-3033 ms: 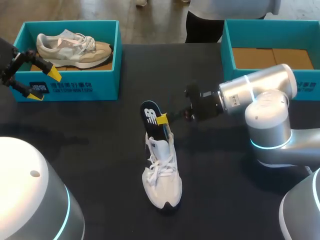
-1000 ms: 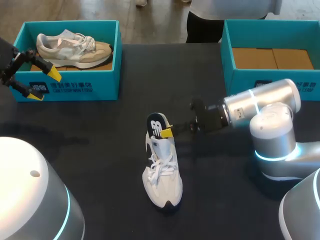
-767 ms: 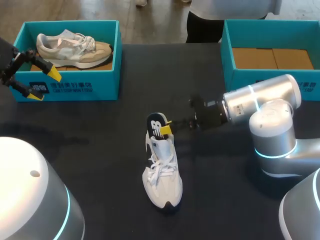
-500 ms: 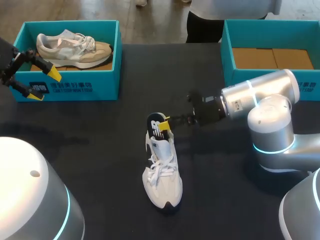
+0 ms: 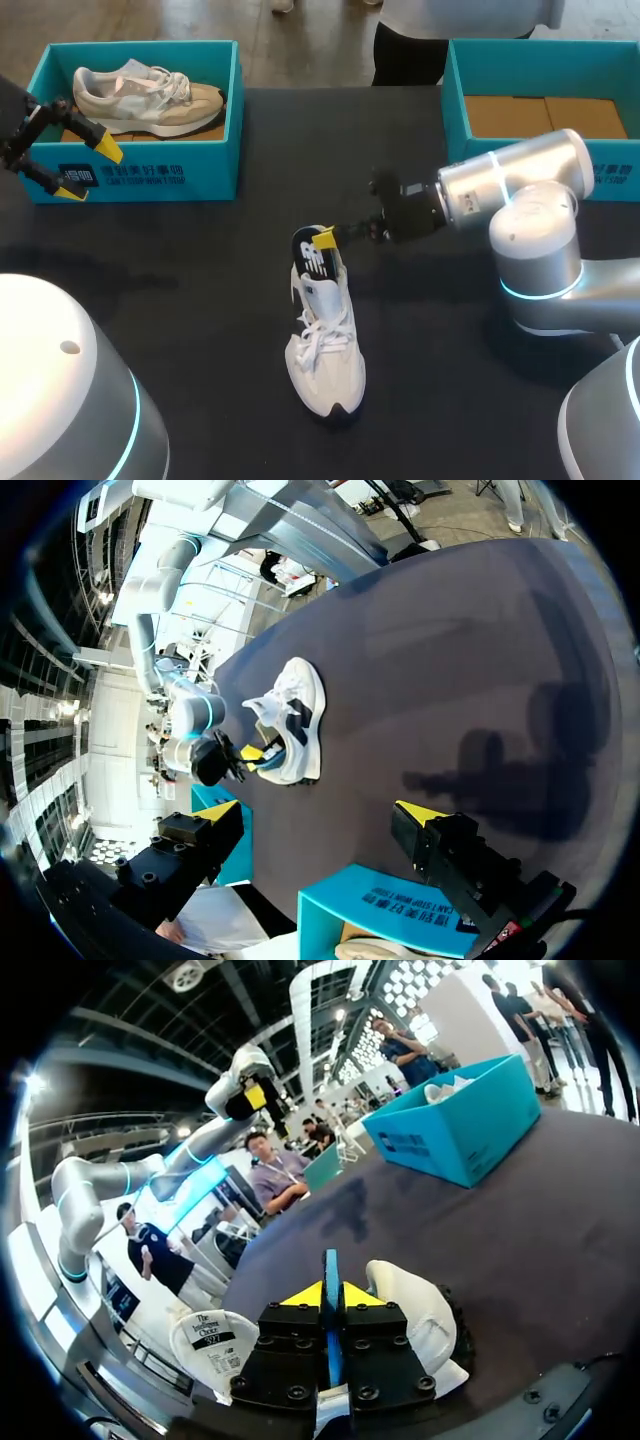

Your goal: Take the shoe out of the shoebox, open the shoe tongue, remove and reinsert the insole, then place the shoe into the shoebox

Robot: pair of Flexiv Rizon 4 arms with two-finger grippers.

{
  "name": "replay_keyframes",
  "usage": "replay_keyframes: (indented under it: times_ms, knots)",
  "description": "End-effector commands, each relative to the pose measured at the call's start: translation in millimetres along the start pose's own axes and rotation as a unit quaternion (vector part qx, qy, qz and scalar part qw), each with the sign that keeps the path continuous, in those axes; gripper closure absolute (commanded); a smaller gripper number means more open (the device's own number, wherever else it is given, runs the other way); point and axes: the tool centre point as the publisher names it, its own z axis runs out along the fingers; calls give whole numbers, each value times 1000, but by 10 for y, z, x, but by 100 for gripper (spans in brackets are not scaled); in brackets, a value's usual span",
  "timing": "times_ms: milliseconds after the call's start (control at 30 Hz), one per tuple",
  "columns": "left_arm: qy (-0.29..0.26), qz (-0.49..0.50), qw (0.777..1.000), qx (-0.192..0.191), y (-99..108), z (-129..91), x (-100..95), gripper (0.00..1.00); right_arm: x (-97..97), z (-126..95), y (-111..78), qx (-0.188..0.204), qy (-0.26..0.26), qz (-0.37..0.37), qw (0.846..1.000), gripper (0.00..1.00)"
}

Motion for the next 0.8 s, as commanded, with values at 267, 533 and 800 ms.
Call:
replay_keyframes:
  times_ms: [267,533,800]
  knots:
    - [1,1,1000,0,0,-1,2,0,-16,16,-109,9,-15,16,1000,100]
    - [1,1,1000,0,0,-1,2,0,-65,32,-245,16,-29,35,999,100]
    - [1,1,1000,0,0,-1,2,0,-78,2,-293,13,-40,37,998,100]
